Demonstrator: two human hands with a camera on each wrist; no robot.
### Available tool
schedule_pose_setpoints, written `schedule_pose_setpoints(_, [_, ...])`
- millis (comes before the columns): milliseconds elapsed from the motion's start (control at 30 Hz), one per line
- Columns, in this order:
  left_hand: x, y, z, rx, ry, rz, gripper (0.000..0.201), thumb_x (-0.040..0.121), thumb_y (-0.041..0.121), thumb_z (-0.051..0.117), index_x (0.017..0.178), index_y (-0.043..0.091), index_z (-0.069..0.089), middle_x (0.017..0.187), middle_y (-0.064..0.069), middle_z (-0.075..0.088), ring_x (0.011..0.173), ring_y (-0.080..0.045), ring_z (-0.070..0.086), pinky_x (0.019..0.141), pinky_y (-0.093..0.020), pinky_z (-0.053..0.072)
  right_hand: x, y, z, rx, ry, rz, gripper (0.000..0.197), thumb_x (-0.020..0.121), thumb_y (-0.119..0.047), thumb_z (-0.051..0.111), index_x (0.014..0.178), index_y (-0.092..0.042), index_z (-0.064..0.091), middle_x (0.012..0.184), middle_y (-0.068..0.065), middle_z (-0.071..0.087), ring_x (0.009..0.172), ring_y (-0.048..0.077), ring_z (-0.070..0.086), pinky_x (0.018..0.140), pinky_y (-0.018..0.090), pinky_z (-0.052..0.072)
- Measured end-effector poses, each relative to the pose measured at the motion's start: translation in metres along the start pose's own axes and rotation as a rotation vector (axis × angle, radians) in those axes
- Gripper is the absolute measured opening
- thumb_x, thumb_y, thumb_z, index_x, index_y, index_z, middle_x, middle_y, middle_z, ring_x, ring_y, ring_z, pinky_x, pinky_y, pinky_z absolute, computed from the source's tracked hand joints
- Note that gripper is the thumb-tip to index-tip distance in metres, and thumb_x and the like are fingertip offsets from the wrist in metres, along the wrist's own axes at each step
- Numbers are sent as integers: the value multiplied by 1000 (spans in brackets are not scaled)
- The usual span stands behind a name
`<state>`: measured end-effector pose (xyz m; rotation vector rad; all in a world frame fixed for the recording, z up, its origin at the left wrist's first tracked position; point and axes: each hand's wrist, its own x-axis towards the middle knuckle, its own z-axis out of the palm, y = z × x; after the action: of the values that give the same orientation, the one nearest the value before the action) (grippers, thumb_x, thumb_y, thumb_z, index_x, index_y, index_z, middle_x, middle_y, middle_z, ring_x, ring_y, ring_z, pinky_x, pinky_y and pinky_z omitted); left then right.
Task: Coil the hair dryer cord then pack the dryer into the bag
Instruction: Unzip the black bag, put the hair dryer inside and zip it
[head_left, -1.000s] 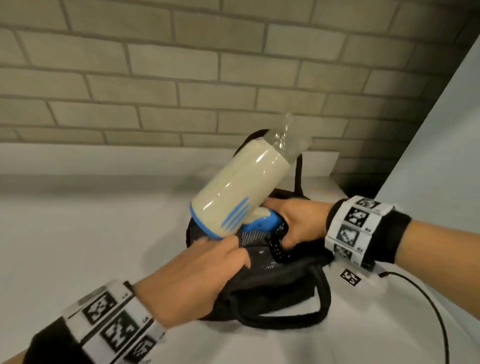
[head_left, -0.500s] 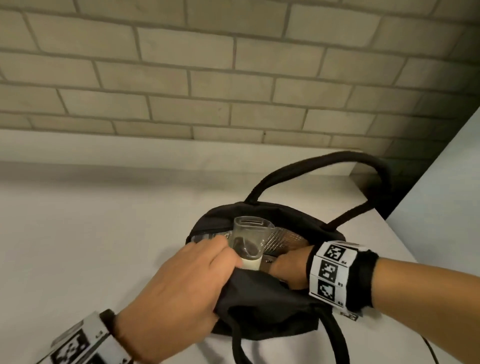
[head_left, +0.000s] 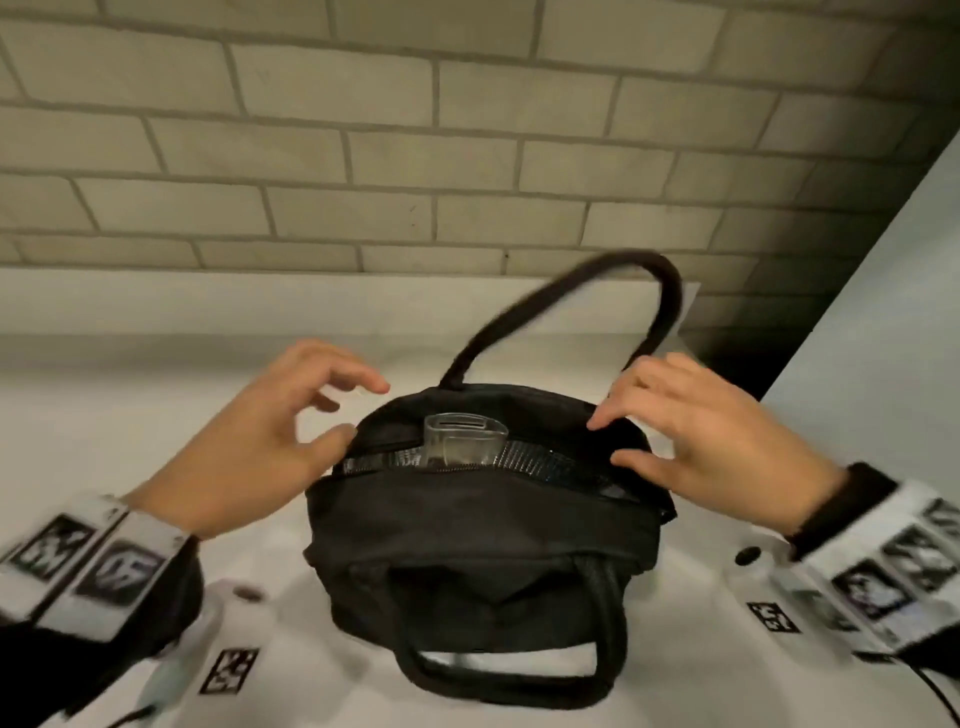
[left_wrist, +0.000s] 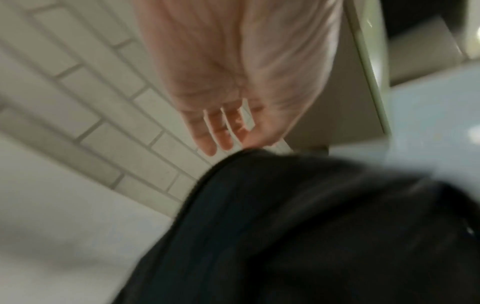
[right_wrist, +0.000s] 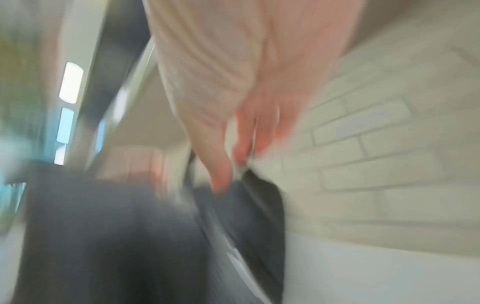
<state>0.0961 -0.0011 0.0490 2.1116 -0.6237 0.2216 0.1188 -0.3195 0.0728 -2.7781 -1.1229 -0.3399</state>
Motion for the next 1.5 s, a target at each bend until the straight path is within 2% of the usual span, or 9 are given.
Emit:
schedule_pose_setpoints(167, [26,-3,24,526,-243,-11,76,73,25,65,120,63,19,117,23,34,106,-7,47,83,-30,47,-7,3,50,-340,28,97,77,47,-34,85,111,-24,44,112,7,37,93,23,39,69,37,49])
schedule_pose_setpoints(300, [35,-2,29,773,-51,79,57,76,10,62,128,24,43,116,-8,57,83,-34,63,56,-40,53,-1,1,47,-306,140,97,57,57,-9,77,108,-12,53,107,16,54,80,30,58,57,35,51])
schedule_pose_setpoints(433, [34,1,25,753,43,59,46,82,35,34,108,9,61,90,-15,72,65,-37,68,50,-45,56,13,3,26,-174,261,112,20,77,-20,53,93,-11,60,85,9,64,60,29,63,43,31,49])
schedule_pose_setpoints(567, [29,8,25,628,174,-40,28,87,25,50,112,15,59,91,-8,72,79,-31,67,68,-38,51,18,0,27,156,399,184,13,75,-12,60,88,-9,60,81,-1,57,67,25,60,60,40,54])
schedule_pose_setpoints(700, [8,4,12,23,70,-333,28,73,44,56,101,38,57,102,17,63,92,0,60,78,-19,47,20,7,28,202,306,222,13,75,-5,65,85,-10,60,79,-3,55,67,22,57,63,42,53])
schedule_pose_setpoints(933, [-48,-50,45,-399,24,-827,22,92,14,43,106,12,59,110,-15,65,90,-18,65,81,-32,56,23,12,31,287,273,293,12,75,-4,68,82,-13,63,78,0,59,68,21,60,63,28,53])
schedule_pose_setpoints(1100, [-55,-58,61,-414,107,-860,15,89,10,51,98,4,62,103,-23,66,90,-29,66,82,-36,55,26,7,29,280,235,293,11,75,-11,68,83,-16,62,82,-2,60,66,18,60,64,37,55])
schedule_pose_setpoints(1233, [-57,-52,62,-390,74,-908,17,91,8,45,80,5,58,68,-6,57,60,-14,52,52,-16,48,27,2,27,286,224,300,11,75,-13,68,82,-17,61,83,-2,60,66,19,60,66,42,54])
schedule_pose_setpoints(1500, [-45,-38,46,-380,-5,-922,24,93,12,36,74,13,50,65,-2,47,55,-13,44,43,-19,34,27,-6,18,228,139,351,14,77,-21,67,88,-23,59,86,-7,58,70,16,59,69,44,53])
